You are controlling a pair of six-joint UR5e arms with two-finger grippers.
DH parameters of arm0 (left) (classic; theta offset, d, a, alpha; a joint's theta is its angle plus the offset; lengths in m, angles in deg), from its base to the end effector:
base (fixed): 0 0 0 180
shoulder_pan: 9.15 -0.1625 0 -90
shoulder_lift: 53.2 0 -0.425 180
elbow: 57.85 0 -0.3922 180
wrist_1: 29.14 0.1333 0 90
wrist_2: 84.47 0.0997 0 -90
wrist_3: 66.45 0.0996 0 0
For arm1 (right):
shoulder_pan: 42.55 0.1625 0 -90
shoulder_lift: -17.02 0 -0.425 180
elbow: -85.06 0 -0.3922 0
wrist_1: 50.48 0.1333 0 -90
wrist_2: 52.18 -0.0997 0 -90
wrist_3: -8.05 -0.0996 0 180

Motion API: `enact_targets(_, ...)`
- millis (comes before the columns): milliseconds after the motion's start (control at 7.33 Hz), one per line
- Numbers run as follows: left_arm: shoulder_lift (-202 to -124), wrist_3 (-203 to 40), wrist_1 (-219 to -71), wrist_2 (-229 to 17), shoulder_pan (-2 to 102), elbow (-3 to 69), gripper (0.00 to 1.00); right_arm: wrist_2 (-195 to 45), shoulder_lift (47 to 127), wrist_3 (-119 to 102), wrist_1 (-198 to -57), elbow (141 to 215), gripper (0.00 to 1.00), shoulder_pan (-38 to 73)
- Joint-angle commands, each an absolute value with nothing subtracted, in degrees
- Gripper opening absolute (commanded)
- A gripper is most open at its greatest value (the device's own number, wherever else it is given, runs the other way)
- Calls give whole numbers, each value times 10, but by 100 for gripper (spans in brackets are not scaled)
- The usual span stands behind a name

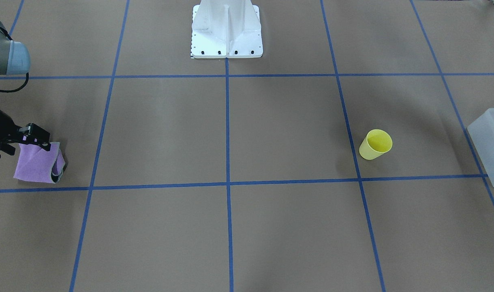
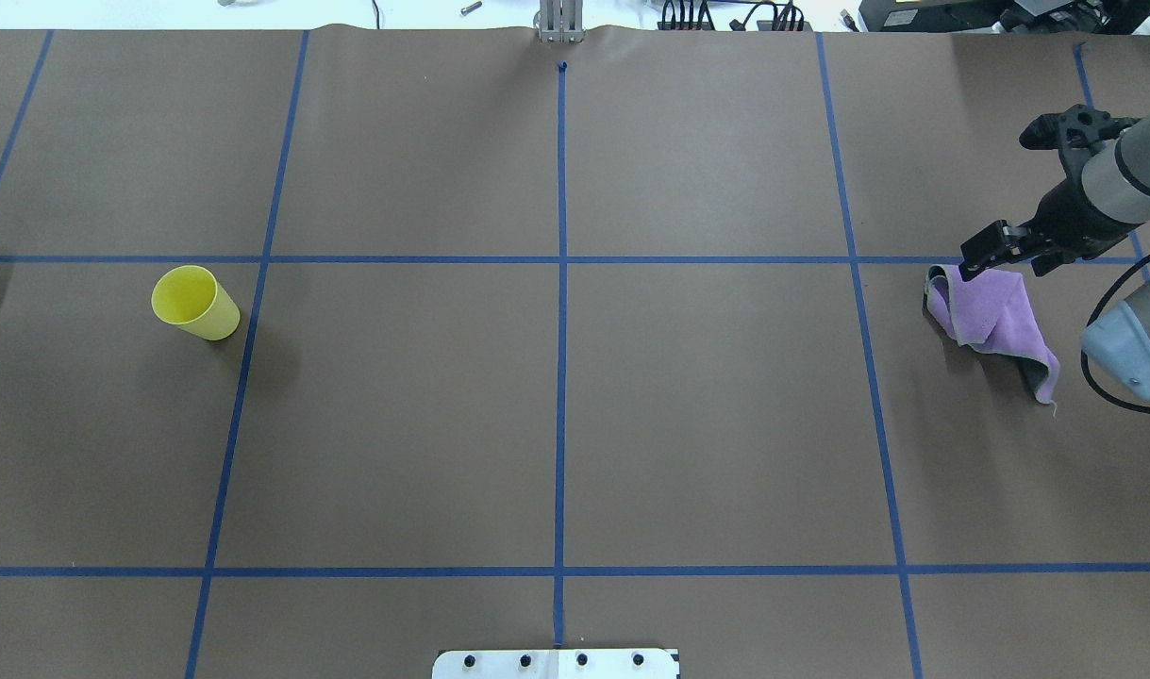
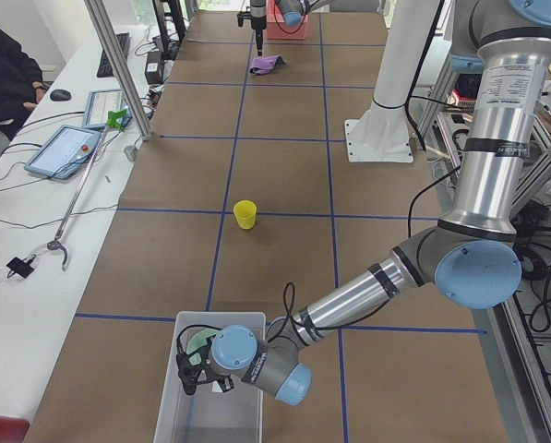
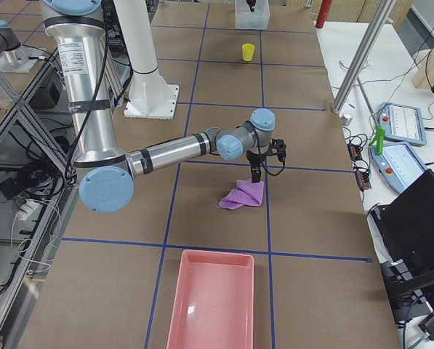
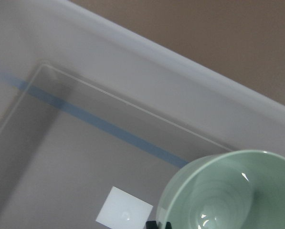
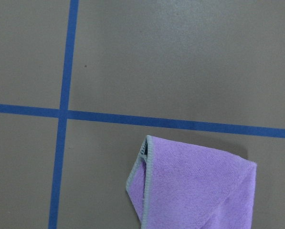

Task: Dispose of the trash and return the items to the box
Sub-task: 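Lower the bowl into the clear bin while right gripper descends onto cloth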

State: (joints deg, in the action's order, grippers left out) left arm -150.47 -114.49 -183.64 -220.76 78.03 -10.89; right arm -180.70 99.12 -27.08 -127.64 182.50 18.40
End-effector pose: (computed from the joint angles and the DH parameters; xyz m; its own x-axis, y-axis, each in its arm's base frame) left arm -0.0370 -0.4949 0.8258 0.4821 -0.3965 -0.7812 0.4717 0.8689 -0.1500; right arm -0.2103 -0.5253 0.5013 0.6889 -0.0776 0.7207 0.0387 0.9968 0.0703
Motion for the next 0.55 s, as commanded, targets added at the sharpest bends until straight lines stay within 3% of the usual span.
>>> enact_targets(0, -1502, -1137, -1852, -2264, 773, -92, 98, -1790, 992, -273, -1277, 1824, 100, 184)
enact_targets(409, -1508, -1088, -1801, -2278, 797, -72, 98, -1774, 980, -272, -1276, 1790, 100, 178)
